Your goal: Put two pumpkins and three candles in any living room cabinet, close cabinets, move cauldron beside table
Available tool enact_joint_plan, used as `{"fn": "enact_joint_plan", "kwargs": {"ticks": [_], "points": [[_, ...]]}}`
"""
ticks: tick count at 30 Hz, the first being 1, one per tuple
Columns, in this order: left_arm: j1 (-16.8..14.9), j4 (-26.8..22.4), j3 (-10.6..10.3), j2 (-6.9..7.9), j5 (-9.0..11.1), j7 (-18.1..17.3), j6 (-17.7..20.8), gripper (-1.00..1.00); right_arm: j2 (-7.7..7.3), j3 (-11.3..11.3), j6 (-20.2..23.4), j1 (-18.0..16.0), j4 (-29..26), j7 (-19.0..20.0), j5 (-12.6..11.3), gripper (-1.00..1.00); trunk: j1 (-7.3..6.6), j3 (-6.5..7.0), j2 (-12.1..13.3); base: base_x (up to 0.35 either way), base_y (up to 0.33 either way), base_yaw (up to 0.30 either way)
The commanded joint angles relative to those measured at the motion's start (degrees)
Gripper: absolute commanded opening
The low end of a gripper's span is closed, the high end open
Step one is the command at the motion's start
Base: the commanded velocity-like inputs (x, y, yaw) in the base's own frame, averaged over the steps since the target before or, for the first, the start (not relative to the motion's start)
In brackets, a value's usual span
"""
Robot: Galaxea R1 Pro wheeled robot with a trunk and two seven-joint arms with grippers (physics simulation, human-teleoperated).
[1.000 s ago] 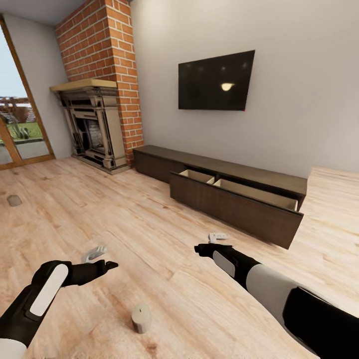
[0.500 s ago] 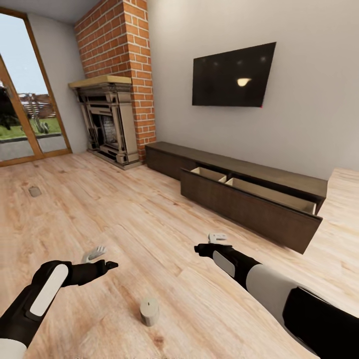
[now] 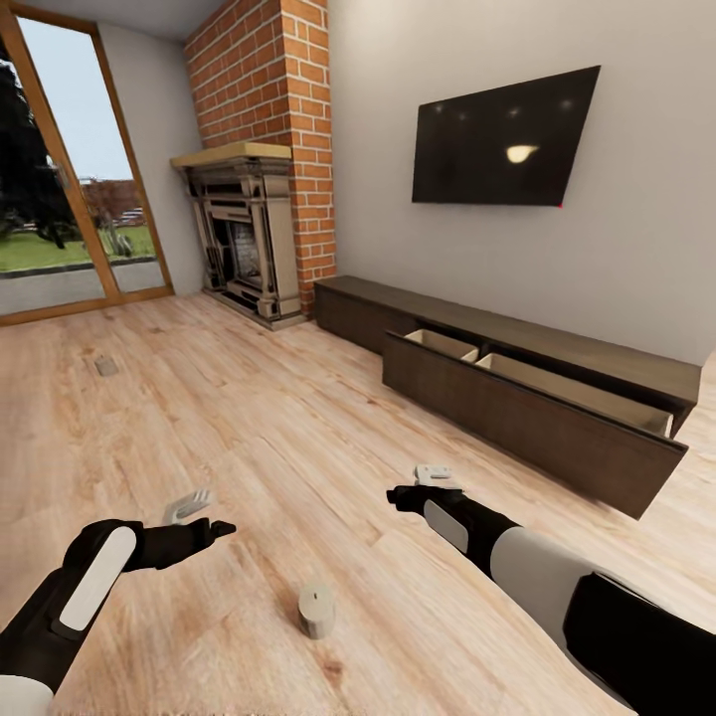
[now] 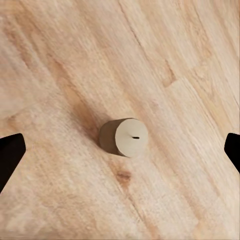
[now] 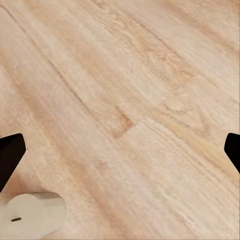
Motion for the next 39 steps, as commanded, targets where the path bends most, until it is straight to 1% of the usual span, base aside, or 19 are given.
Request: {"fn": "enact_joint_plan", "kwargs": {"ticks": [1,7,36,39], "points": [[-0.04,-0.04,-0.06,0.03,0.38,0.33,0.18,1.00,-0.03,0.38,0.14,-0.06,-0.13,-0.41,-0.37,1.00,-0.01,-0.13,-0.03,0.000,0.000,0.175],[-0.04,-0.04,-0.06,0.03,0.38,0.33,0.19,1.00,0.21,0.38,0.14,-0.06,-0.14,-0.41,-0.35,1.00,-0.01,-0.58,-0.03,0.000,0.000,0.175],[-0.04,0.05,-0.07,-0.03,0.53,0.26,0.28,1.00,0.32,0.38,0.00,-0.06,-0.15,-0.41,-0.23,1.00,-0.01,-2.70,-0.03,-0.002,0.000,0.172],[-0.04,0.05,-0.11,-0.05,0.55,0.24,0.28,1.00,0.25,0.52,0.03,-0.06,-1.88,-0.48,-0.13,1.00,-0.01,-2.73,-0.03,-0.066,0.000,0.026]]}}
